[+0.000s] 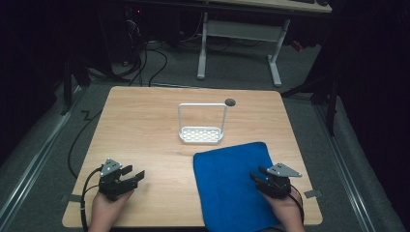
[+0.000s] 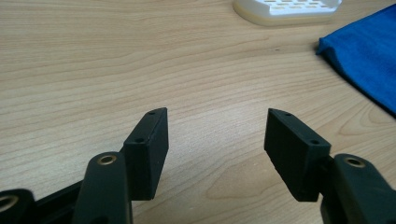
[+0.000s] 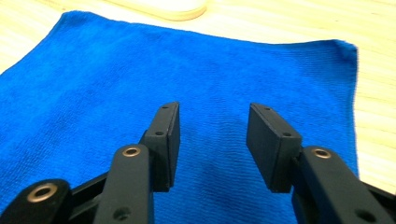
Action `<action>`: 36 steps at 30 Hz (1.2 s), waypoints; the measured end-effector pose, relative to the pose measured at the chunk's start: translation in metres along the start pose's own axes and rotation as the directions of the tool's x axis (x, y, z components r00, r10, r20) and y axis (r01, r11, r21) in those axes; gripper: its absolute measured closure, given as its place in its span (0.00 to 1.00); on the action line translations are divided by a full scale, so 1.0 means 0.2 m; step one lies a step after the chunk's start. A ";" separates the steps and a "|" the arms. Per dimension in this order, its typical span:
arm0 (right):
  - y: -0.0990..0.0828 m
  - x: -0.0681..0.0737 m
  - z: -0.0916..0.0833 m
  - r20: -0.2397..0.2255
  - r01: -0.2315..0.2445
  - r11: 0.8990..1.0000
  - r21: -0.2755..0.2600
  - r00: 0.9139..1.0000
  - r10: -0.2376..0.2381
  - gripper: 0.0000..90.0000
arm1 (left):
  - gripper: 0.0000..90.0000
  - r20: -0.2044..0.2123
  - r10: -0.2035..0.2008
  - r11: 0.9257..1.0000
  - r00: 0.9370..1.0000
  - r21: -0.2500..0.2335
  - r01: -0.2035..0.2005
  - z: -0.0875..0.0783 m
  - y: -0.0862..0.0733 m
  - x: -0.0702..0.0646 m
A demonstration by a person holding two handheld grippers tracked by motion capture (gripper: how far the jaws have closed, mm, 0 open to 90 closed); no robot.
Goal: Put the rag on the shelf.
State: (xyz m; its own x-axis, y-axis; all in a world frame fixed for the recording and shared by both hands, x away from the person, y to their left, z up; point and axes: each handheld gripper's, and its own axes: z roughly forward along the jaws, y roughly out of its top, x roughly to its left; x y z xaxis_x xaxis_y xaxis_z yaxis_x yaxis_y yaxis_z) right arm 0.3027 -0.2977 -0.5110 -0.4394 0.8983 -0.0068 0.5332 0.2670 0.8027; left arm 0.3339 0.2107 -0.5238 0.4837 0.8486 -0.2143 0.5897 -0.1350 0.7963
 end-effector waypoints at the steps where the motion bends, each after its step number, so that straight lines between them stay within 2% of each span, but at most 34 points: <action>1: 0.00 0.00 0.00 -0.013 0.004 1.000 0.004 1.000 -0.004 0.66 | 0.47 0.005 0.004 1.000 1.000 0.012 -0.004 0.01 0.00 0.00; 2: 0.00 0.00 0.00 -0.013 0.004 1.000 0.004 1.000 -0.004 0.66 | 0.49 0.005 0.004 1.000 1.000 0.012 -0.004 0.01 0.00 0.00; 3: 0.00 0.00 0.00 -0.029 0.005 1.000 0.005 1.000 -0.005 0.70 | 0.49 0.017 0.003 1.000 1.000 0.019 -0.003 0.01 -0.01 0.00; 4: 0.00 0.01 0.00 -0.055 0.004 1.000 0.012 0.998 -0.004 0.78 | 0.51 0.027 0.001 1.000 1.000 0.026 -0.002 0.01 -0.01 0.00; 5: 0.01 0.06 0.00 -0.118 0.029 0.999 0.021 0.993 -0.026 0.90 | 0.53 0.031 0.006 1.000 0.999 0.030 -0.007 0.01 -0.01 0.00; 6: 0.01 0.06 0.00 -0.118 0.029 0.999 0.021 0.993 -0.026 0.90 | 0.53 0.031 0.006 1.000 1.000 0.029 -0.007 0.01 -0.01 0.00; 7: 0.02 0.12 0.00 -0.155 0.066 0.997 0.029 0.986 -0.060 0.98 | 0.56 0.033 0.003 1.000 0.999 0.022 -0.004 0.00 -0.01 0.00; 8: 0.02 0.12 0.00 -0.155 0.066 0.997 0.029 0.986 -0.060 0.98 | 0.57 0.033 0.003 1.000 0.999 0.022 -0.004 0.00 -0.01 0.00; 10: 0.03 0.18 0.03 -0.190 0.095 0.994 0.044 0.978 -0.085 1.00 | 0.58 0.044 -0.010 1.000 0.999 0.018 0.010 -0.01 0.00 0.00; 11: 0.04 0.23 0.06 -0.206 0.120 0.990 0.070 0.973 -0.104 1.00 | 0.58 0.040 -0.017 1.000 0.999 0.018 0.016 -0.01 0.00 0.01; 14: 0.03 0.26 0.10 -0.216 0.147 0.984 0.098 0.969 -0.123 1.00 | 0.57 0.033 -0.020 1.000 0.999 0.017 0.019 -0.01 0.00 0.01; 15: 0.02 0.28 0.12 -0.218 0.177 0.975 0.136 0.965 -0.144 1.00 | 0.56 0.028 -0.023 1.000 0.999 0.013 0.022 -0.01 -0.01 0.02; 16: 0.02 0.29 0.13 -0.217 0.187 0.972 0.145 0.964 -0.154 1.00 | 0.56 0.028 -0.023 1.000 0.999 0.013 0.022 -0.01 -0.01 0.02; 20: 0.04 0.33 0.16 -0.224 0.199 0.970 0.141 0.961 -0.164 1.00 | 0.56 0.030 -0.028 1.000 0.999 0.005 0.028 -0.03 -0.01 0.02; 21: 0.06 0.38 0.19 -0.229 0.223 0.965 0.136 0.955 -0.189 1.00 | 0.56 0.036 -0.028 1.000 0.999 0.007 0.028 -0.03 -0.01 0.02; 22: 0.06 0.38 0.19 -0.229 0.223 0.965 0.136 0.955 -0.189 1.00 | 0.56 0.039 -0.027 1.000 0.999 0.012 0.027 -0.03 0.00 0.01; 23: 0.09 0.43 0.23 -0.244 0.246 0.961 0.128 0.947 -0.210 1.00 | 0.55 0.047 -0.025 1.000 0.999 0.015 0.024 -0.02 0.00 -0.01; 26: 0.11 0.47 0.26 -0.261 0.263 0.957 0.120 0.939 -0.225 1.00 | 0.55 0.062 -0.017 1.000 0.998 0.023 0.016 -0.01 0.00 -0.03; 27: 0.12 0.48 0.26 -0.266 0.273 0.955 0.114 0.935 -0.236 1.00 | 0.55 0.087 -0.002 1.000 0.996 0.028 0.000 0.00 0.00 -0.09; 28: 0.12 0.48 0.26 -0.266 0.273 0.955 0.114 0.935 -0.236 1.00 | 0.55 0.087 -0.002 1.000 0.996 0.028 0.000 0.00 0.00 -0.09; 29: 0.12 0.47 0.25 -0.264 0.267 0.959 0.097 0.936 -0.234 0.99 | 0.55 0.106 0.015 0.999 0.994 0.035 -0.019 0.01 0.00 -0.13; 30: 0.13 0.43 0.21 -0.239 0.239 0.968 0.075 0.947 -0.215 0.99 | 0.57 0.117 0.028 0.999 0.993 0.038 -0.033 0.02 0.01 -0.16; 31: 0.12 0.40 0.19 -0.222 0.222 0.973 0.068 0.954 -0.202 0.99 | 0.59 0.154 0.056 0.997 0.986 0.051 -0.064 0.05 0.01 -0.25; 32: 0.12 0.40 0.19 -0.222 0.222 0.973 0.068 0.954 -0.202 0.99 | 0.60 0.154 0.056 0.997 0.986 0.051 -0.064 0.05 0.01 -0.25; 33: 0.11 0.32 0.15 -0.185 0.184 0.981 0.058 0.968 -0.170 0.99 | 0.62 0.180 0.069 0.995 0.981 0.064 -0.082 0.07 0.02 -0.31; 34: 0.10 0.30 0.14 -0.172 0.165 0.985 0.056 0.973 -0.153 0.99 | 0.64 0.196 0.079 0.993 0.977 0.072 -0.095 0.09 0.02 -0.35; 35: 0.09 0.26 0.12 -0.158 0.152 0.987 0.050 0.977 -0.142 0.99 | 0.67 0.244 0.108 0.988 0.964 0.085 -0.132 0.12 0.02 -0.45; 36: 0.08 0.23 0.10 -0.144 0.138 0.989 0.046 0.981 -0.130 0.99 | 0.71 0.262 0.125 0.984 0.957 0.091 -0.153 0.14 0.02 -0.50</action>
State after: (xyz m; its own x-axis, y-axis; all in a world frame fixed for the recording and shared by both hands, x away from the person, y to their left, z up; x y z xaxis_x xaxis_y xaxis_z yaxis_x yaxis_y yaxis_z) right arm 0.3055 -0.2441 -0.5102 -0.6045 0.7962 -0.0248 0.5007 0.4039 0.7656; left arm 0.3070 0.1114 -0.5147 0.7059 0.6613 -0.2538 0.5650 -0.3096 0.7648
